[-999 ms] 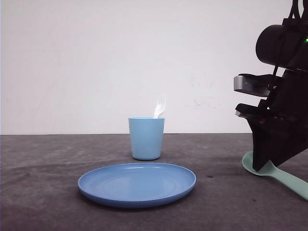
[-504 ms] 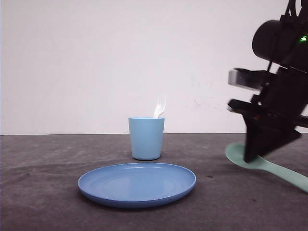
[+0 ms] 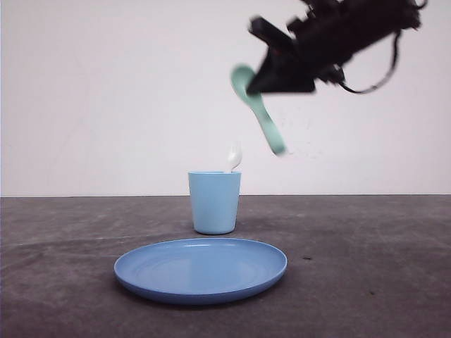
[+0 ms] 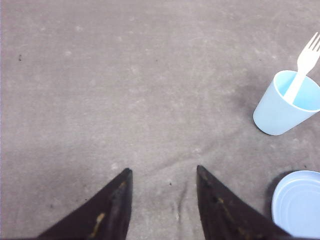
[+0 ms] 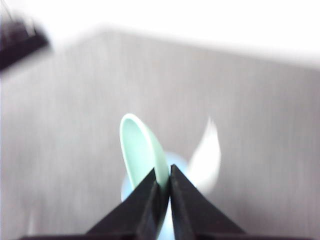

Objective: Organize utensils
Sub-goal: 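Lift the green spoon with the right gripper and carry it over the cup, then lower the spoon into the cup beside the fork and open the right gripper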

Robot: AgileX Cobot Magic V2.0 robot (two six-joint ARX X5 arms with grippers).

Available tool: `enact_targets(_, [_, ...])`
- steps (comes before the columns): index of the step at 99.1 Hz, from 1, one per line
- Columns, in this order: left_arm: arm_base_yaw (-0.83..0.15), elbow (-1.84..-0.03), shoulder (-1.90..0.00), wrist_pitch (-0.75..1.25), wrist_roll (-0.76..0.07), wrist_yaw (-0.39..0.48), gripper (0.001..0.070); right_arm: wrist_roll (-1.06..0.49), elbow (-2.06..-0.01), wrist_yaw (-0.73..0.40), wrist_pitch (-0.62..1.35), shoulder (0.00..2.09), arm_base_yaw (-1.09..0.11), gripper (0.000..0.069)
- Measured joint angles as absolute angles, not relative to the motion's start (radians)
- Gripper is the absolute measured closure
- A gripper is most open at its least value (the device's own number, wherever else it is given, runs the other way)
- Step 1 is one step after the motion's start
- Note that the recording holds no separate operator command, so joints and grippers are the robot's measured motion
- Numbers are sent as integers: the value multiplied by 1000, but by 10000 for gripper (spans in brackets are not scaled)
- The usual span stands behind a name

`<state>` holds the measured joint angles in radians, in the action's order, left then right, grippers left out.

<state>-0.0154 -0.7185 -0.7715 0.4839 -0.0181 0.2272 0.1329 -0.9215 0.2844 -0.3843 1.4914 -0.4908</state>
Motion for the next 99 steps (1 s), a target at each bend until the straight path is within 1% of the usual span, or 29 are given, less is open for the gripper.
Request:
enact_targets(17, [-15,-719,-772,484,-18,227,481,105,-921,230,-568,1510,-532,667])
enact_targets(31, [-15,-719,-772,484,-18,227,481,91,-922,197,-673,1570,-548,667])
enact_targets(40, [-15,-719,-772,484,-18,227,481,81,-950,195,-677,1621,-548,667])
enact_targets(69, [-15,-719,-772,484,-18,227,481,39,-1132,207,-667,1797,-556,667])
enact_targets(99, [-15,-719,-772,487,-18,227,481,-4,-1176,208,-595,1931,-596,667])
